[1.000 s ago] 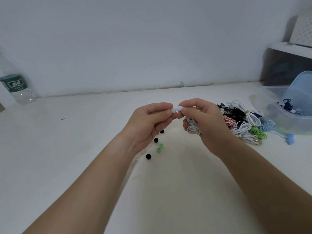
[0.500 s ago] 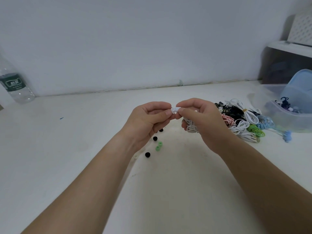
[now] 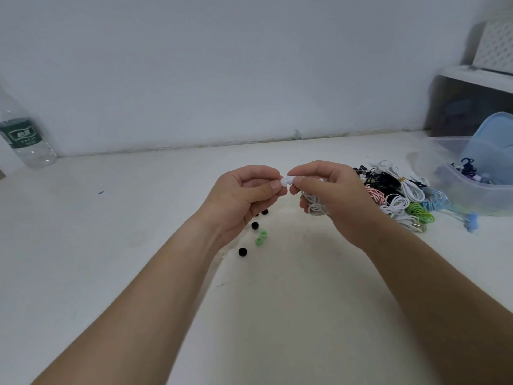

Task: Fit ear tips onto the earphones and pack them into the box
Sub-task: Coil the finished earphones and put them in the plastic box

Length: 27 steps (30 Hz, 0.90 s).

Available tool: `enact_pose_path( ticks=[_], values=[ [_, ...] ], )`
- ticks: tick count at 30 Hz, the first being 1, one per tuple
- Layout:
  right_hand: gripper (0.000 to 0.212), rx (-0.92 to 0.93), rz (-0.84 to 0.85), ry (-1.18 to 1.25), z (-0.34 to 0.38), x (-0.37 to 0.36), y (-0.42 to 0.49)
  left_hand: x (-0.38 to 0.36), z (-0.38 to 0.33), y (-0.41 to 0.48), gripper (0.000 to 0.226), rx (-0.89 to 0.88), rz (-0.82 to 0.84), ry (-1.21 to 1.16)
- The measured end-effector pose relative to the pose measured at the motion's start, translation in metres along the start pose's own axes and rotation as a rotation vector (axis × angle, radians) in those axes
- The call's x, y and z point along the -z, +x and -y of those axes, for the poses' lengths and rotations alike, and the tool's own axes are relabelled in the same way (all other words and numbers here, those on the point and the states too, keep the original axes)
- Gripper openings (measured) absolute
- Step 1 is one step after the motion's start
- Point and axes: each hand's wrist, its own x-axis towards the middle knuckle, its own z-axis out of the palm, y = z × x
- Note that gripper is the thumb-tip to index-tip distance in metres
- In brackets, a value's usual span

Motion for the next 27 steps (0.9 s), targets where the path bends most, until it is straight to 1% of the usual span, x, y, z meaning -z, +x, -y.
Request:
enact_pose_path(
  ticks=[2,4,6,11,16,20,27],
  values=[
    [0.008,0.001,0.048,0.007,0.0003,0.0021,0.0001,0.0006,0.0002,-0.0002,0.017,0.012,0.034,-0.008],
    [0.014,0.003,0.09,0.022,0.0005,0.0041,0.0003,0.0012,0.0003,-0.0006,0.025,0.02,0.065,-0.02],
    [0.018,0.002,0.112,0.034,0.0003,0.0056,0.0002,0.0016,0.0008,-0.0005,0.026,0.023,0.081,-0.024],
    [0.017,0.018,0.127,0.034,-0.0014,0.0074,0.0003,0.0019,0.0017,-0.0008,0.016,0.02,0.071,-0.009],
    [0.017,0.047,0.102,0.004,-0.0027,0.0048,-0.0006,0.0017,0.0024,-0.0012,0.025,0.007,0.053,-0.006],
    [0.019,0.049,0.09,0.005,-0.0018,0.0039,-0.001,0.002,0.004,-0.0007,0.023,0.005,0.041,-0.004],
    [0.016,-0.007,0.108,0.079,-0.0033,0.0056,0.0012,0.0003,0.0042,-0.0006,0.024,-0.008,0.067,-0.028]
  ],
)
